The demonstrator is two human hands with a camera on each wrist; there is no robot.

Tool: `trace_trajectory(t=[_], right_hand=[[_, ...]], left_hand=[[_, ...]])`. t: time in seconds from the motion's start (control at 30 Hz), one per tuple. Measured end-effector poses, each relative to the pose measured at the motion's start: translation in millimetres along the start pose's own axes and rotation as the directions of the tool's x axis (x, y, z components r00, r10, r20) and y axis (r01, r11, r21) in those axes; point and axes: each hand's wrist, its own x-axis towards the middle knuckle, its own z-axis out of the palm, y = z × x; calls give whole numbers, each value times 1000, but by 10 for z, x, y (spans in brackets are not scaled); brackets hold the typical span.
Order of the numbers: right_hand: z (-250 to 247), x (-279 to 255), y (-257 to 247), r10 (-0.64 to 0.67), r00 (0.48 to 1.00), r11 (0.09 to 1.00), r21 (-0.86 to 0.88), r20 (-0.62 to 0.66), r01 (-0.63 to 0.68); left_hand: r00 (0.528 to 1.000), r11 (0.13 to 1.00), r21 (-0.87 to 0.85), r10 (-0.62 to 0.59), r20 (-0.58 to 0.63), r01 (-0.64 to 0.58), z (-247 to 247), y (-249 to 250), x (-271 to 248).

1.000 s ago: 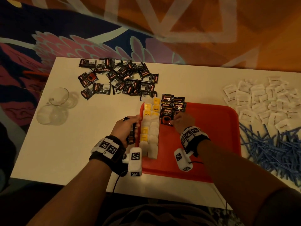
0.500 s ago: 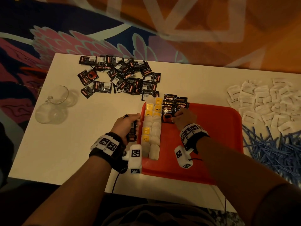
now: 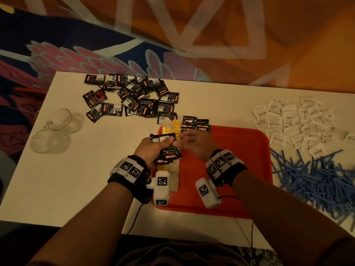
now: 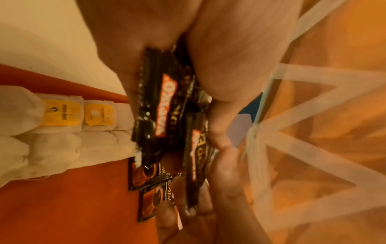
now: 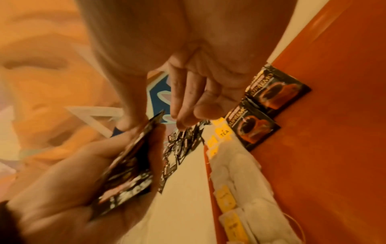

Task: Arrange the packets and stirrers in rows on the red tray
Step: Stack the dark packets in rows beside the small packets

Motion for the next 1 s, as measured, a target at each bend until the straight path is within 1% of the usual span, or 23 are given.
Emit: trace_trajectory(t=[0.07,0.1,0.2,0.23,0.27,0.3,0.37,0.47,0.5,0.53,0.57,0.63,0.67,0.73,0.77,0.8,0.83,0.9,0.93,0.97,1.0], right_hand=[[-1,-38,-75,-20,997,1000,-8,76,20],[-15,-50,-94,-35,997,999,-7,72,35],[-40,-62,-108,-46,999,996,82,2,45],[-49,-72,-99,-42,999,992,114,-26,45],[-62,-84,-91,-39,998,990,131,-53,46],[-75,-102,-89,-50,996,989,135,-78,60],[-87,-149,-94,-87,985,990,101,-148,103],[-72,-246,-127,-244,939,966,26,-245,257],[-70,-281,-136,-289,924,954,5,-250,300],[-68,-310,-122,-320,917,945,-9,-240,327],[-69,-348,-99,-331,918,942,-19,-218,336],[-80,-415,-23,-329,928,944,-32,-177,328],[-91,-441,17,-336,929,942,-35,-156,335],[-120,-477,86,-336,937,942,-33,-95,334],[-138,-488,99,-322,944,947,-18,-71,322],[-153,-487,111,-297,953,954,34,-54,299],[-168,-485,114,-247,968,960,121,-51,252],[-175,-483,99,-112,992,941,314,-59,125],[-164,-476,101,-59,996,931,358,-65,79],[-152,-468,108,-29,997,941,334,-69,51],[-138,-453,130,-21,998,961,274,-67,38]], left_hand=[[999,995,100,32,-24,-29,47,13,-2],[998,988,150,46,-49,-38,80,22,-16],[992,962,269,81,-99,-52,148,50,-57],[993,952,304,73,-93,-42,169,62,-88],[996,953,304,49,-81,-22,180,63,-106],[998,966,258,13,-65,4,189,58,-124],[997,992,107,-71,-26,74,190,40,-127],[974,981,8,-194,116,195,167,18,-131],[960,974,-20,-218,174,224,178,26,-164],[953,970,-50,-224,203,238,188,28,-192],[959,969,-86,-215,185,234,201,35,-213],[982,969,-167,-169,90,182,208,41,-214],[990,974,-178,-133,44,139,202,28,-201],[998,993,-120,-28,-64,20,212,16,-203],[993,997,-66,37,-110,-44,228,15,-211],[987,995,-25,94,-133,-99,252,19,-224],[980,989,-5,145,-133,-147,284,36,-255],[968,974,0,225,-112,-227,343,54,-305],[962,967,2,255,-101,-256,363,56,-316],[958,962,13,274,-83,-274,375,53,-314],[956,958,13,285,-70,-285,386,52,-321]])
